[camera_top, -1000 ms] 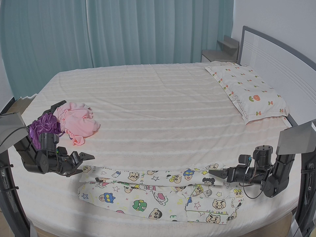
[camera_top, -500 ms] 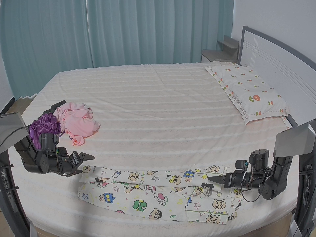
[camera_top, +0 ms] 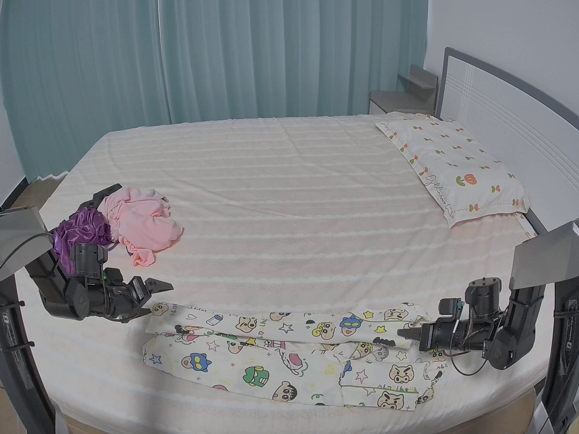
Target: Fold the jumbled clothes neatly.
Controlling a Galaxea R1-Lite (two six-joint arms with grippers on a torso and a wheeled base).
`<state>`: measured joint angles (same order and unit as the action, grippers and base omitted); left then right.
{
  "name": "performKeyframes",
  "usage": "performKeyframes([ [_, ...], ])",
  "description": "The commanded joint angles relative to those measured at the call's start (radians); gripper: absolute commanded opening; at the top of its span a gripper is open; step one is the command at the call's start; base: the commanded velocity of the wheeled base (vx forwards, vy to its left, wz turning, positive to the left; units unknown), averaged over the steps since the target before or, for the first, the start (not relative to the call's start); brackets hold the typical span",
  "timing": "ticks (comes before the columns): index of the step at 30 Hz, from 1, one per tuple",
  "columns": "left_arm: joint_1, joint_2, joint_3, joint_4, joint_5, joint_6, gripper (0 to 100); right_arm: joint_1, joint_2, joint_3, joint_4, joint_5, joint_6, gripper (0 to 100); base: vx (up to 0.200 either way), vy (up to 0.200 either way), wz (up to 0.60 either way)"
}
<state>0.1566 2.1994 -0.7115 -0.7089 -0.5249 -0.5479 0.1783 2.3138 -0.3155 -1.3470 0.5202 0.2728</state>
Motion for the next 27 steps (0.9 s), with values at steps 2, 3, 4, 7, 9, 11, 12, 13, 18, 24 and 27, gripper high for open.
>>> performKeyframes([
  [2,0.001,-0.007,0.052,-0.066,0.008,0.003,100,-0.030,-0.071,0.069,-0.001,0.001,-0.030,0,0.000,0.000,0.00],
  [3,0.000,-0.007,0.060,-0.075,0.008,0.005,100,-0.034,-0.077,0.079,-0.001,0.001,-0.035,0,0.000,0.000,0.00],
  [4,-0.002,-0.009,0.066,-0.083,0.011,0.009,100,-0.037,-0.082,0.087,-0.001,0.003,-0.037,0,0.000,0.000,0.00],
  [7,-0.002,-0.010,0.070,-0.087,0.022,0.039,100,-0.051,-0.105,0.102,0.000,0.003,-0.043,0,0.000,0.000,0.00],
  [9,-0.002,-0.009,0.076,-0.087,0.022,0.068,100,-0.056,-0.117,0.121,0.000,0.003,-0.044,0,0.000,0.000,0.00],
  [11,-0.002,-0.006,0.089,-0.089,0.022,0.097,100,-0.056,-0.120,0.135,0.002,0.003,-0.049,0,0.000,0.000,0.00],
  [12,-0.002,-0.003,0.093,-0.089,0.020,0.108,100,-0.056,-0.119,0.138,0.003,0.003,-0.052,0,0.000,0.000,0.00],
  [13,-0.002,-0.001,0.096,-0.089,0.020,0.115,100,-0.056,-0.116,0.141,0.003,0.003,-0.055,0,0.000,0.000,0.00],
  [18,-0.002,0.002,0.102,-0.089,0.022,0.148,100,-0.053,-0.106,0.154,0.006,0.003,-0.060,0,0.000,0.000,0.00],
  [24,0.000,0.019,0.092,-0.089,0.023,0.143,100,-0.053,-0.074,0.153,0.008,0.003,-0.072,0,0.000,0.000,0.00],
  [27,0.001,0.013,0.090,-0.089,0.023,0.140,100,-0.057,-0.070,0.161,0.006,0.003,-0.076,100,0.000,0.000,0.00],
])
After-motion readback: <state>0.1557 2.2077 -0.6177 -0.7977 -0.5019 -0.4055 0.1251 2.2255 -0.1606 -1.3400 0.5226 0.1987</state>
